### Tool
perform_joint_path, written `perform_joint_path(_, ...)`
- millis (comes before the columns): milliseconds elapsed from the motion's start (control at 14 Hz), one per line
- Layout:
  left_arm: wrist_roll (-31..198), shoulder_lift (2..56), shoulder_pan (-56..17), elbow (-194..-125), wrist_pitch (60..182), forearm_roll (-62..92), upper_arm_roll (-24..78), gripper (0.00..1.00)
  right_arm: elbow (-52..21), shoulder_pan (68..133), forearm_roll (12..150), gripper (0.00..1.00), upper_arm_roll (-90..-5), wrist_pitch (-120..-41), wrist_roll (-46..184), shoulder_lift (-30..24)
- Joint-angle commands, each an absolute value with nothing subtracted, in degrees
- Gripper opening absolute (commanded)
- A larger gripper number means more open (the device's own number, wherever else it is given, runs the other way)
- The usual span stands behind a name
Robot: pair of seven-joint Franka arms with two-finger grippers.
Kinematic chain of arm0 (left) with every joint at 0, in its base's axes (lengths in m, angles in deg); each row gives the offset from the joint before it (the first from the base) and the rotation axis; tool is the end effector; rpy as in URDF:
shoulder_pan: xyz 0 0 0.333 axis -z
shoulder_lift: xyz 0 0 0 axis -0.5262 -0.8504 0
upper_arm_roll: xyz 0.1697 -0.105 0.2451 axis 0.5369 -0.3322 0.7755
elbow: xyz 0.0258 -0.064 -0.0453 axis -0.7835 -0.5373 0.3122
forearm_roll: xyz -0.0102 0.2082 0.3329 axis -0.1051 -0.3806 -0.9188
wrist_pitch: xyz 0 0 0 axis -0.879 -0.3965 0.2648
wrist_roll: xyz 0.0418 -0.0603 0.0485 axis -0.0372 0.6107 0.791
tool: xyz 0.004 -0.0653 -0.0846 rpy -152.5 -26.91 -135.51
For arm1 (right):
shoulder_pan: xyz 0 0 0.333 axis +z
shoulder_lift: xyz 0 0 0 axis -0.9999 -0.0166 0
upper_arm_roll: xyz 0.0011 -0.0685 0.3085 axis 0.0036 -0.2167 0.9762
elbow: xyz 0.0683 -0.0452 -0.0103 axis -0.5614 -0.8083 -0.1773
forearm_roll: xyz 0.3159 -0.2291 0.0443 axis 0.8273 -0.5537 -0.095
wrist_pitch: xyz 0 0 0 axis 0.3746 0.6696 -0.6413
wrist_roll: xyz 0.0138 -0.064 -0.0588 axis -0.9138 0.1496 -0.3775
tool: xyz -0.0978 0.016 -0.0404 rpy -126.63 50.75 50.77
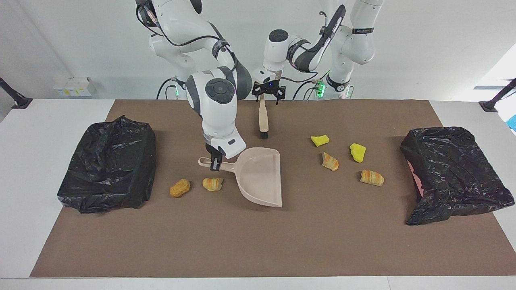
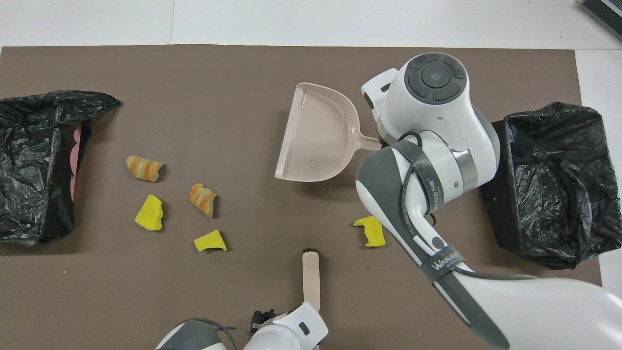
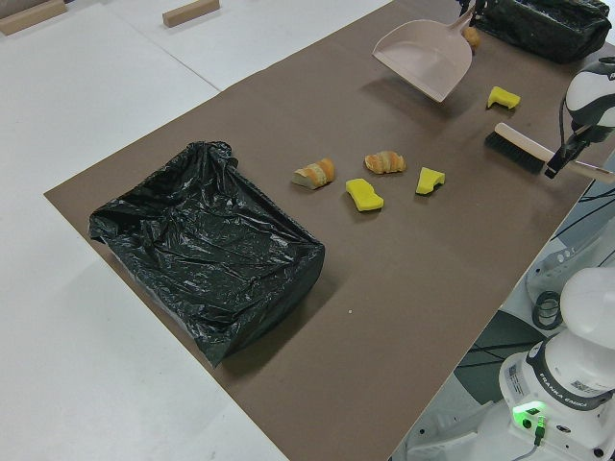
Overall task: Sweep and dump trash in bin
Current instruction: 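Lift the dustpan with the right gripper while the left gripper reaches the brush, then grasp the beige brush handle with the left gripper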
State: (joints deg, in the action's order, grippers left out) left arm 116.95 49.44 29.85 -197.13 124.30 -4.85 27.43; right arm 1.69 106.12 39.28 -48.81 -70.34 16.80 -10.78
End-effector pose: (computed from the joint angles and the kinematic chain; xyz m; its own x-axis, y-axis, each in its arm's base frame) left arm 0.1964 -0.3983 0.3357 0.9824 -0.1865 0.0101 -0.1866 -0.9776 0.0970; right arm 0.6278 0.2420 0.4282 0.0618 0.9872 -0.1471 0.9980 -0.0589 0.0239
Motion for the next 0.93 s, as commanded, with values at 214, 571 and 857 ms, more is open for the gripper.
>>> perform_joint_path(214,117.50,49.08,31.53,-196.62,122.90,-5.13,28.14,0.20,0.65,108.55,37.98,0.00,-48.59,-71.79,16.52,-11.83)
perform_joint_path(571,117.07,48.90,27.69,-190.40,111.86,-5.22,28.67,0.00,-3.30,109.35,37.97,0.00,-48.42,-75.11,18.99,-11.39)
perform_joint_path(857,113.74,51.71,20.57,-188.45,101.10,-5.22,28.76,0.00,-5.50,109.88,37.89,0.00,-48.42,-78.27,13.03,-10.95)
